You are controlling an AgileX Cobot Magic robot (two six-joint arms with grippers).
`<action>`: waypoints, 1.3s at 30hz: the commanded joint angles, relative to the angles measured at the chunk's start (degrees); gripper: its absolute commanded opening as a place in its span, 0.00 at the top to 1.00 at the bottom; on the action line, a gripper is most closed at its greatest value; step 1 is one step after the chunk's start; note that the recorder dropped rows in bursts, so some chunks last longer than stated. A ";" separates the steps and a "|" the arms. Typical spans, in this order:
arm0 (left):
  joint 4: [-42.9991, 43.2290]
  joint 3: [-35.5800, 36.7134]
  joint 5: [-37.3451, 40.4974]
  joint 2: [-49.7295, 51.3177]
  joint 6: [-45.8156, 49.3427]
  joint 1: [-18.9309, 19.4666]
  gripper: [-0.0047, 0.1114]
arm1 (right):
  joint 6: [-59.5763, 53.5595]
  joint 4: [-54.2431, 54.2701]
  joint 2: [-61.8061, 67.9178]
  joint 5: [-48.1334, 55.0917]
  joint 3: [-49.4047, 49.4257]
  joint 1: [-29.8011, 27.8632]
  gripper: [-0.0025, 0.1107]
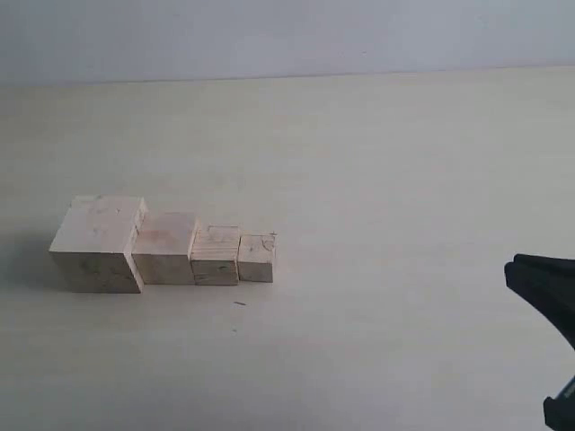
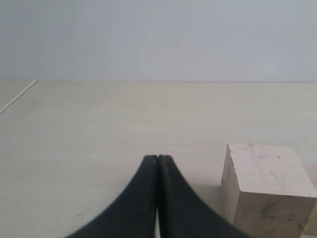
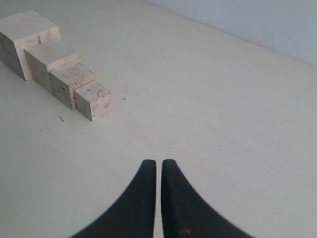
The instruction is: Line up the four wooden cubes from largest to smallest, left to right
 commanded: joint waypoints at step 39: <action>-0.43 -0.01 -0.04 -0.32 0.22 0.18 0.96 | 8.04 1.79 -26.50 -1.50 7.20 -27.53 0.94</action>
